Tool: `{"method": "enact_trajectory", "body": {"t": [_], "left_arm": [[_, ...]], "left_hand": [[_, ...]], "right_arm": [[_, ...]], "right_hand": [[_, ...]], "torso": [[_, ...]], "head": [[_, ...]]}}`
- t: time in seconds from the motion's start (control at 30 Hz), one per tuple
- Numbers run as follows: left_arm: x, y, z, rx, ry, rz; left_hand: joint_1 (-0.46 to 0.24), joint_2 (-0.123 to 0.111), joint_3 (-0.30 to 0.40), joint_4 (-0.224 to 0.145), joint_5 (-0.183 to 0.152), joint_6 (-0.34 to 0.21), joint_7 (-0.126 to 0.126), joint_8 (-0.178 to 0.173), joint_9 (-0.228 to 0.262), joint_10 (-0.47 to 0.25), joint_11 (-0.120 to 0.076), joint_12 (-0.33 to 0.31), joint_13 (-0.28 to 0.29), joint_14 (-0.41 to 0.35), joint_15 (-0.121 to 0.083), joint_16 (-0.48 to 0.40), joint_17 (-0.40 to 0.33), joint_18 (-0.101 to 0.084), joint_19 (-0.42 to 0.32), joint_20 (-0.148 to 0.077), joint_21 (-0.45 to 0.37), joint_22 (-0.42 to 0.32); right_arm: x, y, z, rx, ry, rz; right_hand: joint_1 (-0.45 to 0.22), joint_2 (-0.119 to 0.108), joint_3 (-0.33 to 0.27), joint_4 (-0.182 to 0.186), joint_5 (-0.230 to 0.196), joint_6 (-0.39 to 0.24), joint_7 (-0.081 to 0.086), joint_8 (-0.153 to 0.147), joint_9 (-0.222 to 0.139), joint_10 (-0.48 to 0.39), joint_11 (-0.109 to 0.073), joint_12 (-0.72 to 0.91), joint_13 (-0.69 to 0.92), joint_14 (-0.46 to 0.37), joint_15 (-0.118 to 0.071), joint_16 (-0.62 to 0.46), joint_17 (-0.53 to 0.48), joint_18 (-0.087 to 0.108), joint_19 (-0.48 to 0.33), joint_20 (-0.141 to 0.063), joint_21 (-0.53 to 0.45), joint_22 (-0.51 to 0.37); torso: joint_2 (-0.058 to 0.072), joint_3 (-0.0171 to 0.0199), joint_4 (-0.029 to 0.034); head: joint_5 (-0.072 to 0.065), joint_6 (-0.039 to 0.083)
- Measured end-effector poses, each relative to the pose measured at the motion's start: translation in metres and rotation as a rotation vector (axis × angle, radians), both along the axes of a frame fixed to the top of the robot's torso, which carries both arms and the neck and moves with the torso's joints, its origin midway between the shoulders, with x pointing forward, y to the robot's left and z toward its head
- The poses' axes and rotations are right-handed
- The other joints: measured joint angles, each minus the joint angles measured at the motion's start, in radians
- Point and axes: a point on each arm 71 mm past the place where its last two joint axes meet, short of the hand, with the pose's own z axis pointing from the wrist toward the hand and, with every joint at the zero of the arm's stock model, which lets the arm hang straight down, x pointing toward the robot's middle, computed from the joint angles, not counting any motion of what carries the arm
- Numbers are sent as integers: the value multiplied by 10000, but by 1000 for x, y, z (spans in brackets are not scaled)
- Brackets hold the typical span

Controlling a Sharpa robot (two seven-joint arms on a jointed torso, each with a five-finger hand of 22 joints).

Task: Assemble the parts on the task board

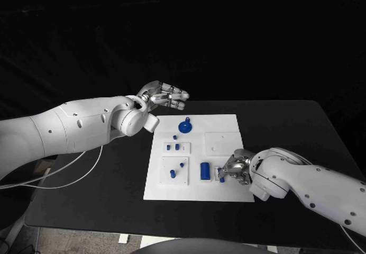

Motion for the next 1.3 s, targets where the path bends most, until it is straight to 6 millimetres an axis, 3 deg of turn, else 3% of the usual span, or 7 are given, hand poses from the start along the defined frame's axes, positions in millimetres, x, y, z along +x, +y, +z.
{"method": "enact_trajectory", "body": {"t": [0.2,0.4,0.97,1.3], "left_arm": [[0,0,0,17,24,-6],[0,0,0,37,46,-2],[0,0,-1,101,114,5],[0,1,-1,141,161,18]], "left_hand": [[0,0,0,0,0,0,0,0,0,-37,34,0,0,0,0,0,0,0,0,0,38,1],[0,0,0,0,0,0,0,0,0,-37,34,0,0,0,0,0,-1,0,0,0,38,1],[32,-30,27,27,0,1,0,0,0,-36,34,0,0,0,0,0,-2,0,0,0,38,-10],[41,-39,58,58,0,1,1,0,0,-36,34,0,0,-34,34,0,4,0,-36,36,38,-24]], "right_arm": [[4,1,-1,-3,6,-108],[6,1,-2,-18,-5,-137],[7,4,-2,-134,-69,-93],[7,5,-1,-246,-141,16]], "right_hand": [[0,-1,-139,56,-248,37,-37,29,5,42,12,0,-2,0,0,0,-23,1,0,0,-37,0],[1,0,-388,183,-766,53,-53,48,5,72,6,0,-22,1,0,-38,-24,-1,0,0,-94,-1],[251,251,-1231,845,-3440,338,-256,-39,-119,132,-40,0,-75,-1,1,-38,-36,0,0,0,-131,-3],[286,178,-1529,1262,-3640,381,-233,-40,-285,132,-39,0,-111,-1,2,-38,-35,0,0,0,-190,-4]], "torso": [[5,1,-1],[7,8,3],[4,7,-8],[4,3,-7]], "head": [[3,-12],[20,-28],[67,-62],[65,-92]]}}
